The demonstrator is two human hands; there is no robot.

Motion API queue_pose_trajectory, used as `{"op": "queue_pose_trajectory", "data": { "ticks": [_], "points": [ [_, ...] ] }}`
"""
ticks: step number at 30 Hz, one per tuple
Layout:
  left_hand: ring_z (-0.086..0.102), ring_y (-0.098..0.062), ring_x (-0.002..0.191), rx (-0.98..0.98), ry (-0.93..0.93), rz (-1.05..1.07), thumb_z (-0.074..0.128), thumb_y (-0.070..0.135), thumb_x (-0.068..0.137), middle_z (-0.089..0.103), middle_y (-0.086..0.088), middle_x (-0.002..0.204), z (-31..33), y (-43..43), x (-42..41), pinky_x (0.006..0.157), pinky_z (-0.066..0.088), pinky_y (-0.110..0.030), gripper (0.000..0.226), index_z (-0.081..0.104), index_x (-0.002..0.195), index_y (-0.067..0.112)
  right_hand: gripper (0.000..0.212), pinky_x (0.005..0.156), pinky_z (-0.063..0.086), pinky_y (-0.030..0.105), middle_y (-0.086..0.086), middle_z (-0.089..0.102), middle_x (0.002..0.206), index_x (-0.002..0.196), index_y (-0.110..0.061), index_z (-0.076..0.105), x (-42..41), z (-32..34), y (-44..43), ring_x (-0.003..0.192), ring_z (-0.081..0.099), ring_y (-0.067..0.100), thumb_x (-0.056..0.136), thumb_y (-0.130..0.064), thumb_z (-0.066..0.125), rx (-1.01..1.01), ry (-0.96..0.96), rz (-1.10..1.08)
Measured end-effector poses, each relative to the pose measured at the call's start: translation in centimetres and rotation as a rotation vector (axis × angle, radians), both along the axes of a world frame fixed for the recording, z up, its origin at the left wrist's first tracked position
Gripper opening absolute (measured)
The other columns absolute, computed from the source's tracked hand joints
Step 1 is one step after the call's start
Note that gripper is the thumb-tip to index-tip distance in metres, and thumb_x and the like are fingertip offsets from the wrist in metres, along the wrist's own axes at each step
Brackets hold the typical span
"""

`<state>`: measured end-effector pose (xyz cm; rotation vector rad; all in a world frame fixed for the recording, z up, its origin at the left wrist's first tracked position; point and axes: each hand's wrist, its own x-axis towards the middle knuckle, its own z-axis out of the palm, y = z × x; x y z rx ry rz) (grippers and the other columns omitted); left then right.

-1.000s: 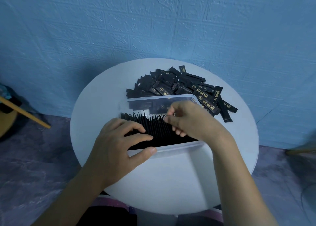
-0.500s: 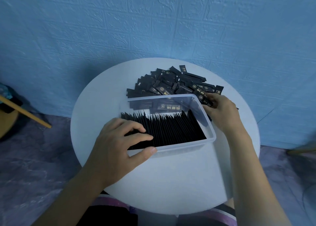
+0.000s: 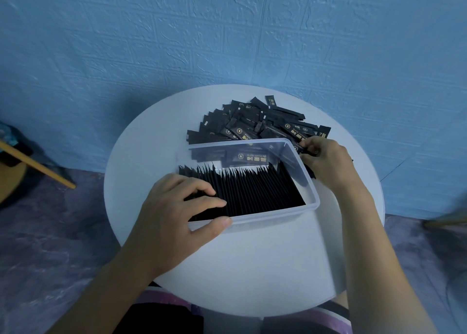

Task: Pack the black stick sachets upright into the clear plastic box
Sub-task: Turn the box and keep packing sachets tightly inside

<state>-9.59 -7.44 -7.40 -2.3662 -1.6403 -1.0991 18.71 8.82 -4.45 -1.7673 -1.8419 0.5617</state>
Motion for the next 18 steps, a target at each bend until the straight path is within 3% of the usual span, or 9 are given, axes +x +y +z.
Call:
{"op": "queue_pose_trajectory", "data": {
  "ticks": [3,7,10,15,18],
  "points": [
    [0.055,-0.011,0.096,-0.004,0.000,0.004,0.044,0.064,0.098,0.067,0.015,0.104,0.1,0.0,0.0,0.088,0.047,-0.040,0.049,0.079,0.099,0.030,0.012,0.062,0.038,0.026,-0.007,0.063,0.079,0.091,-0.030,0.066,0.2,0.0,0.2,0.072,0.055,0.018,0.091,-0.019,0.069,0.027,0.003,0.010],
    [0.055,-0.010,0.096,-0.011,-0.004,0.005,0.044,0.065,0.097,0.066,0.016,0.104,0.1,-0.1,0.0,0.088,0.047,-0.039,0.049,0.079,0.099,0.031,0.002,0.074,0.046,0.032,-0.005,0.069,0.081,0.093,-0.024,0.069,0.8,0.5,0.2,0.079,0.061,0.021,0.092,-0.023,0.069,0.071,0.124,-0.021],
    [0.055,-0.011,0.096,-0.010,-0.005,0.003,0.043,0.065,0.098,0.067,0.015,0.104,0.1,-0.1,0.1,0.090,0.046,-0.038,0.050,0.079,0.099,0.031,0.005,0.073,0.047,0.030,-0.003,0.071,0.081,0.086,-0.025,0.071,1.2,0.8,-0.1,0.075,0.060,0.016,0.092,-0.024,0.071,-0.031,0.189,0.071],
    [0.055,-0.011,0.095,-0.003,0.001,0.004,0.043,0.064,0.098,0.067,0.014,0.103,0.1,-0.1,0.1,0.089,0.046,-0.038,0.050,0.079,0.099,0.030,0.004,0.062,0.040,0.026,-0.007,0.063,0.076,0.095,-0.028,0.069,1.1,0.0,-0.2,0.067,0.053,0.011,0.091,-0.030,0.071,-0.120,0.059,0.109],
    [0.055,-0.011,0.096,-0.018,-0.005,0.009,0.045,0.064,0.097,0.067,0.015,0.103,0.2,-0.1,0.1,0.089,0.047,-0.038,0.048,0.079,0.099,0.031,0.008,0.062,0.040,0.025,-0.005,0.067,0.082,0.098,-0.029,0.069,1.2,0.1,-0.4,0.071,0.056,0.011,0.091,-0.032,0.071,-0.120,0.044,0.105]
  ]
}}
